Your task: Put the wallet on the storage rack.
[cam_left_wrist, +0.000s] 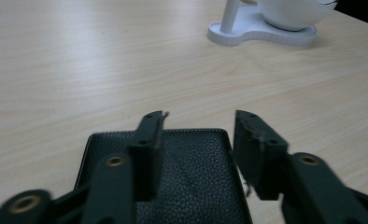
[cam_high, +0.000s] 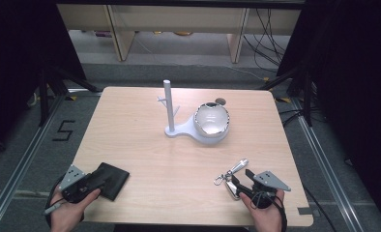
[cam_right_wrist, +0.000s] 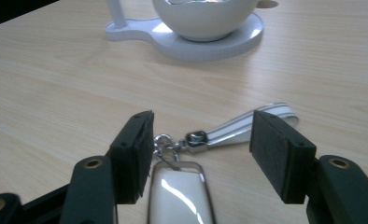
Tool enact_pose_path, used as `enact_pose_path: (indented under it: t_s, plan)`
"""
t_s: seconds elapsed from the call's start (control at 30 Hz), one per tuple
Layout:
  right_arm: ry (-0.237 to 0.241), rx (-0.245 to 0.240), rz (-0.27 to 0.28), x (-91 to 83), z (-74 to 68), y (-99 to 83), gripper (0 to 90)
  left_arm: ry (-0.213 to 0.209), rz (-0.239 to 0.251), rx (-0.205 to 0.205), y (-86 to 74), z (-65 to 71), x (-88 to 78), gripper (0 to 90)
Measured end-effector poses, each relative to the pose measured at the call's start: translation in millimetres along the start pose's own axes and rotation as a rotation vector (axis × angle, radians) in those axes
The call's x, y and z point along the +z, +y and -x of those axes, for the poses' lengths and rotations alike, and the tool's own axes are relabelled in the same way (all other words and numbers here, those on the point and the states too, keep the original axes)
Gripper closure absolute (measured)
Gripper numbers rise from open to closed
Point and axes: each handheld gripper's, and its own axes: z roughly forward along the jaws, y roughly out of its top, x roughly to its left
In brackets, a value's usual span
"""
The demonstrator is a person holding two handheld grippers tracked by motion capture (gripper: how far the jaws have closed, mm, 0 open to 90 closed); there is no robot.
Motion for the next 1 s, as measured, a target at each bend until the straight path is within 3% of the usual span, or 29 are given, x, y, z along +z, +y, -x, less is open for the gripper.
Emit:
enact_pose_path:
  t_s: [0.2, 0.27, 0.3, 0.33, 0.37, 0.43, 0.47, 0.5, 0.6, 0.8, 0.83, 0.87, 0.97, 1.0]
  plan:
    - [0.061, 0.015, -0.001, 4.3, -17.3, 8.1, 46.4, 0.020, -0.036, 0.002, 9.6, -2.4, -5.7, 78.0]
    - [0.105, -0.057, -0.020, 9.2, -27.2, 15.9, 54.6, 0.043, -0.063, 0.032, 14.6, -4.9, -8.8, 82.7]
    - [0.118, -0.065, -0.039, 8.5, -30.4, 18.3, 57.4, 0.060, -0.077, 0.044, 15.9, -6.1, -9.4, 85.0]
    - [0.130, -0.038, -0.056, 9.2, -37.6, 20.1, 61.1, 0.081, -0.096, 0.064, 17.1, -9.1, -10.2, 87.2]
    - [0.136, -0.093, -0.050, 13.8, -38.4, 21.9, 63.7, 0.098, -0.112, 0.071, 18.0, -12.7, -10.6, 88.7]
    - [0.156, -0.106, -0.078, 15.8, -42.5, 24.0, 67.3, 0.117, -0.129, 0.083, 19.1, -16.7, -11.8, 89.4]
    - [0.162, -0.108, -0.116, 18.4, -53.9, 26.9, 75.3, 0.143, -0.160, 0.087, 20.5, -23.8, -15.7, 89.4]
    - [0.180, -0.121, -0.115, 21.0, -56.5, 27.6, 78.2, 0.146, -0.168, 0.082, 20.6, -27.1, -17.8, 89.4]
    - [0.211, -0.150, -0.180, 25.4, -70.1, 30.4, 85.3, 0.161, -0.203, 0.074, 19.8, -34.4, -22.6, 89.5]
    - [0.272, -0.193, -0.267, 41.0, -92.7, 32.7, 88.6, 0.084, -0.261, 0.030, 19.0, -42.6, -22.1, 85.2]
    - [0.285, -0.218, -0.266, 44.5, -95.3, 33.7, 88.9, 0.086, -0.242, 0.007, 18.4, -41.6, -19.0, 83.0]
    - [0.296, -0.217, -0.275, 46.4, -99.6, 34.7, 89.1, 0.094, -0.275, 0.041, 19.3, -44.5, -19.1, 80.7]
    - [0.315, -0.250, -0.288, 53.5, -110.7, 37.8, 90.0, 0.110, -0.296, 0.060, 20.8, -46.9, -13.8, 78.4]
    - [0.325, -0.240, -0.309, 54.5, -115.5, 38.9, 90.0, 0.109, -0.318, 0.084, 22.1, -47.2, -12.8, 80.8]
